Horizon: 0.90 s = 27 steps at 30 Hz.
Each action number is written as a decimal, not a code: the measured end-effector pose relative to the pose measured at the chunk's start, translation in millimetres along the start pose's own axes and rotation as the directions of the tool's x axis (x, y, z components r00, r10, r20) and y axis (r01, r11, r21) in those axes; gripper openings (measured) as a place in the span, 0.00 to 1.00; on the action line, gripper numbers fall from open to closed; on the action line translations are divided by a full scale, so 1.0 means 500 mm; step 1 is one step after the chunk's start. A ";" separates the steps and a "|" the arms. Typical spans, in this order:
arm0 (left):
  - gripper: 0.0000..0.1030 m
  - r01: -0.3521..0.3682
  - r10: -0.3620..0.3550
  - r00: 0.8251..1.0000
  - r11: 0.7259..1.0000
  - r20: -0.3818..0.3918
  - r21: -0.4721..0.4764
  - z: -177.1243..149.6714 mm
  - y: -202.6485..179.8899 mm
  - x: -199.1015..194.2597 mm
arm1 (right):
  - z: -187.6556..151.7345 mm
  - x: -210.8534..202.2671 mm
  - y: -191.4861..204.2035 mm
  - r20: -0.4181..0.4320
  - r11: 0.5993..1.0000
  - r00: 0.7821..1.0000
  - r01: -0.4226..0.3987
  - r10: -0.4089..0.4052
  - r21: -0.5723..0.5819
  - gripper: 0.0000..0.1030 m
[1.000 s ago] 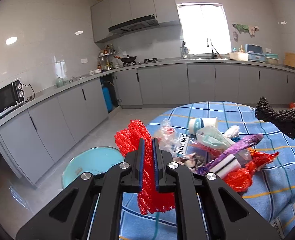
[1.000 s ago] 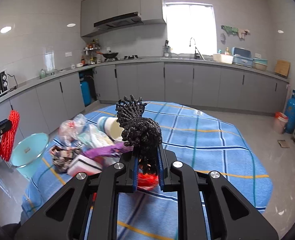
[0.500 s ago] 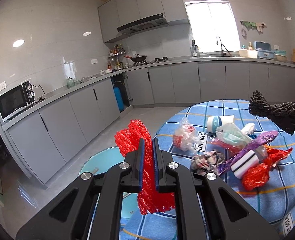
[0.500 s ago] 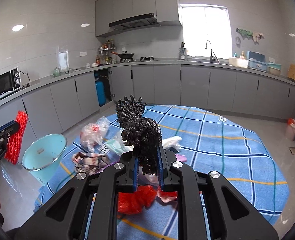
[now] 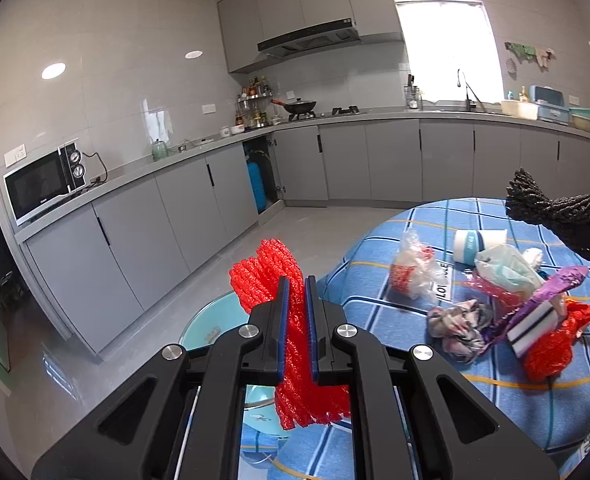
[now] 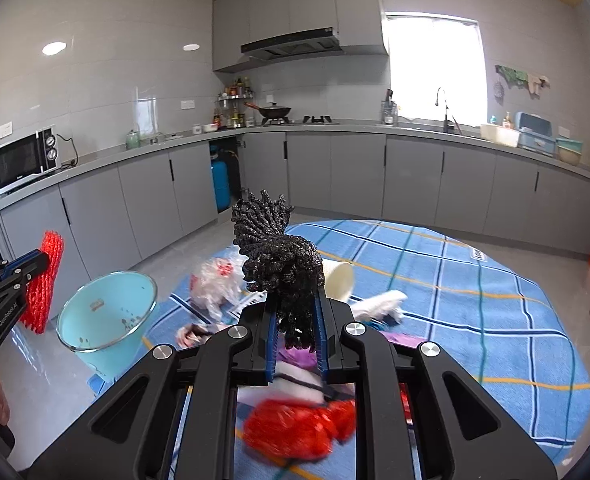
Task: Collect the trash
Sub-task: 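Lift both held nets and carry them over the light-blue bucket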
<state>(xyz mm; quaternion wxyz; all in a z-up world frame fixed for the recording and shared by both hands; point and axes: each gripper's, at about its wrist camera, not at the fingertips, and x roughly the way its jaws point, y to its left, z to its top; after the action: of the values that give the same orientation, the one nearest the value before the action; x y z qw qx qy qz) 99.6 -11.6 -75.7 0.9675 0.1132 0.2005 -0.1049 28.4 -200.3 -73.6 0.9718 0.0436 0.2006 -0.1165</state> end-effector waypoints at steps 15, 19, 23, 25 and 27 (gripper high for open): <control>0.08 -0.081 0.079 0.996 0.996 -0.027 -0.043 0.001 0.089 0.047 | 0.027 0.068 0.100 -0.010 0.994 0.996 -0.092 0.092 -0.054 0.16; 0.08 -0.104 0.102 0.994 0.993 -0.041 -0.049 0.003 0.109 0.063 | 0.036 0.081 0.124 -0.013 0.991 0.993 -0.116 0.115 -0.066 0.16; 0.08 -0.132 0.129 0.990 0.990 -0.050 -0.051 0.002 0.129 0.077 | 0.041 0.095 0.145 -0.014 0.988 0.991 -0.136 0.136 -0.076 0.16; 0.08 -0.139 0.136 0.989 0.989 -0.052 -0.052 0.004 0.139 0.081 | 0.042 0.103 0.154 -0.016 0.986 0.989 -0.147 0.146 -0.079 0.16; 0.08 -0.147 0.144 0.988 0.988 -0.057 -0.050 0.006 0.148 0.087 | 0.044 0.109 0.164 -0.018 0.984 0.988 -0.157 0.156 -0.081 0.16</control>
<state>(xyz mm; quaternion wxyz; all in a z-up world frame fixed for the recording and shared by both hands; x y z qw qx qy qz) 157.9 51.4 -77.9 0.9696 0.1039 0.2199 -0.0256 105.6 -135.3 -72.3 0.9776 0.0197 0.2070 -0.0313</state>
